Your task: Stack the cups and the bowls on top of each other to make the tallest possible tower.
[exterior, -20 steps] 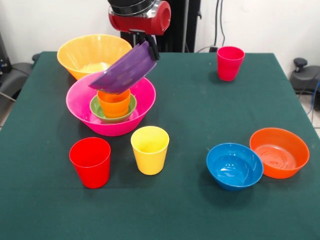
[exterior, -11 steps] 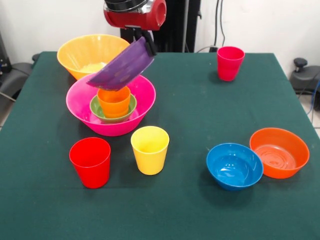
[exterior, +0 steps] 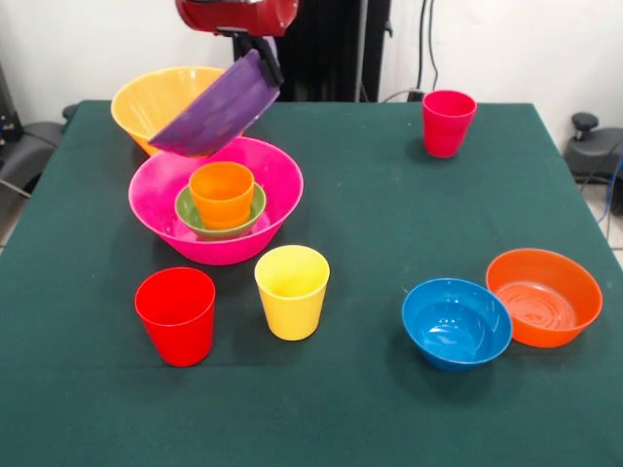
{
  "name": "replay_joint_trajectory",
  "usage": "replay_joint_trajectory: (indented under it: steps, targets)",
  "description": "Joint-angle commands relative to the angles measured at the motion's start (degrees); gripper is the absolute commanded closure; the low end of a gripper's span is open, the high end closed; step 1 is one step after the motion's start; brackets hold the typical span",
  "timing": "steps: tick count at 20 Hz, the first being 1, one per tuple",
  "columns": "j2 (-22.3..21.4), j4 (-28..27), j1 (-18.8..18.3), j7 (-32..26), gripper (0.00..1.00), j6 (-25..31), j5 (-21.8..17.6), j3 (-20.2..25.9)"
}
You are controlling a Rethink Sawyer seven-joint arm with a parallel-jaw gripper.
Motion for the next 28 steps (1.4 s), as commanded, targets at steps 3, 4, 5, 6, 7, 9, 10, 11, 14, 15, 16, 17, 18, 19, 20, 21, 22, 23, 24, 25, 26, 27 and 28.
replay_joint_trajectory:
  steps: [3,4,5,6,7,9,10,11,14,15,16,17,18,19,20,21,22,23,24,25,26,27,28]
  targets:
    - [2.7,-3.5,-2.1,-19.1,1.0,3.7,-6.6,4.2]
    - [2.7,-2.8,-2.6,-19.1,1.0,3.2,-6.8,4.6]
    - [3.1,-2.9,-2.7,-19.0,1.0,2.9,-7.2,4.7]
    - [3.4,-2.6,-2.9,-19.0,1.0,2.4,-7.5,4.9]
    - [3.8,-2.7,-3.0,-18.8,1.0,1.9,-7.9,5.0]
    - [4.6,-3.3,-2.7,-18.6,1.0,1.4,-9.1,4.8]
    - [5.0,-4.0,-2.4,-18.7,1.0,0.9,-10.3,4.6]
    - [5.8,-4.7,-2.2,-18.8,1.0,0.4,-11.2,4.4]
    - [7.5,-6.2,-1.5,-18.2,1.0,-1.3,-13.1,4.1]
    - [8.0,-6.6,-1.3,-17.8,1.0,-1.9,-13.7,4.0]
    - [8.5,-6.7,-1.3,-17.4,1.0,-2.5,-13.9,4.2]
    - [9.2,-7.1,-1.1,-17.2,1.0,-2.9,-14.1,4.3]
    - [9.7,-7.2,-1.0,-16.9,1.0,-3.0,-14.2,4.5]
    - [10.2,-7.4,-1.0,-16.6,1.0,-3.2,-14.3,4.7]
    - [10.5,-7.7,-0.9,-16.2,1.0,-3.4,-14.5,4.8]
    - [10.7,-7.8,-0.8,-15.8,1.0,-3.8,-14.7,4.9]
    - [10.8,-7.8,-0.7,-15.4,1.0,-4.0,-14.7,5.0]
    - [11.0,-7.8,-0.6,-15.0,1.0,-4.3,-14.9,5.1]
    - [10.9,-7.4,-0.7,-14.6,1.0,-4.6,-15.1,5.2]
    - [10.8,-7.4,-0.6,-14.3,1.0,-4.6,-15.2,5.3]
    - [10.5,-7.1,-0.5,-13.9,1.0,-4.7,-15.4,5.4]
    - [10.3,-6.8,-0.5,-13.6,1.0,-4.8,-15.5,5.5]
    - [10.1,-6.6,-0.5,-13.2,1.0,-4.8,-15.5,5.5]
